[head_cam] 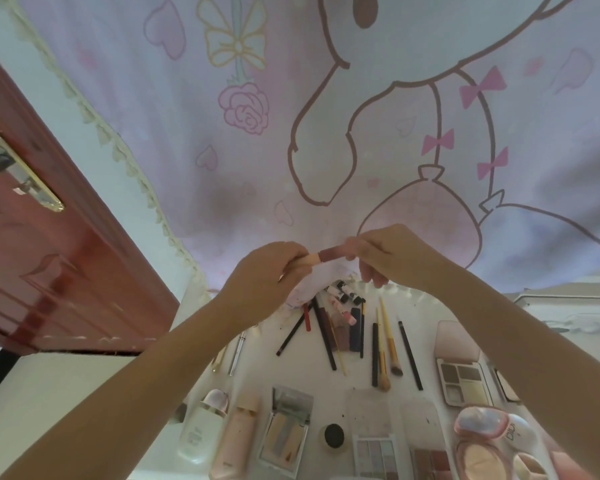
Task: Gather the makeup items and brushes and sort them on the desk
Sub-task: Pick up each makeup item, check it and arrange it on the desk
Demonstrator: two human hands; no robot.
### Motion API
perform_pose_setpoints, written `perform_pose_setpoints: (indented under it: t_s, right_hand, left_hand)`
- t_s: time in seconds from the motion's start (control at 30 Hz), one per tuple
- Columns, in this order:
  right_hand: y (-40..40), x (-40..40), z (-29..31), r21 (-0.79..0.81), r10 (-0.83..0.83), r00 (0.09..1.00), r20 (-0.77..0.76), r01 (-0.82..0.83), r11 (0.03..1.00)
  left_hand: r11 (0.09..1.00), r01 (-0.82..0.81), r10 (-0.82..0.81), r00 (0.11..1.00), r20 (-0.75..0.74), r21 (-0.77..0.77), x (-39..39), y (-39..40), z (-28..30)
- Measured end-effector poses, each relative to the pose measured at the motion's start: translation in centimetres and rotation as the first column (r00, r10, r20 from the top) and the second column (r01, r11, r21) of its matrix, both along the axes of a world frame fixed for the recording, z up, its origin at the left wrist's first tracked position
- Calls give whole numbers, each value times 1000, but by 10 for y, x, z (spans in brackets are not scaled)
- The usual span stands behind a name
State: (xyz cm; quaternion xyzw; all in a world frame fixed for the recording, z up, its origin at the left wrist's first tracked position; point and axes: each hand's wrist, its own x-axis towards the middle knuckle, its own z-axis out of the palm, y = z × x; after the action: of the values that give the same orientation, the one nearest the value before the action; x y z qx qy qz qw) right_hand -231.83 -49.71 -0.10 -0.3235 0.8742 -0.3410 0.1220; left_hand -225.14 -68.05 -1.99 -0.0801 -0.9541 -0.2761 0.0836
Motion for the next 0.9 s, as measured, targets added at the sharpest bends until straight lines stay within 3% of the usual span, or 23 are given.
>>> perform_pose_setpoints:
  t_s: [0.13,0.27,0.4,0.5,0.6,0.67,0.77,0.9]
  right_hand:
    - [4,3,-6,24,61,996,-71,-60,998]
    - [6,-2,-13,-120,73,971,-228,-103,987]
    - [-3,-3,-13,-97,96,994,-55,-101,990]
    - [-8,-1,-19,-96,53,997,-60,-59,994]
    - [-10,-2,-25,-191,47,993,-107,-67,979]
    - [-11,-3,-26,-273,90,995,-31,-95,957]
    - [-15,-3,-26,-237,108,991,80,-86,968]
    - [-18,-4,-28,-159,76,995,69,-64,985]
  left_hand:
    - [984,9,-36,988,-148,-177,1,-4,-5]
    - [970,-60,2,971,-238,-237,0,-10,-16]
    - [962,-108,26,950,-311,-249,-1,-12,-14]
    - [961,-112,34,956,-290,-254,2,-11,-16]
    - [968,-92,38,973,-228,-232,4,-13,-18]
    - [976,-92,49,975,-215,-197,5,-14,-18]
    - [981,-96,58,974,-218,-170,6,-14,-21]
    - [983,-104,76,981,-181,-154,8,-16,-29]
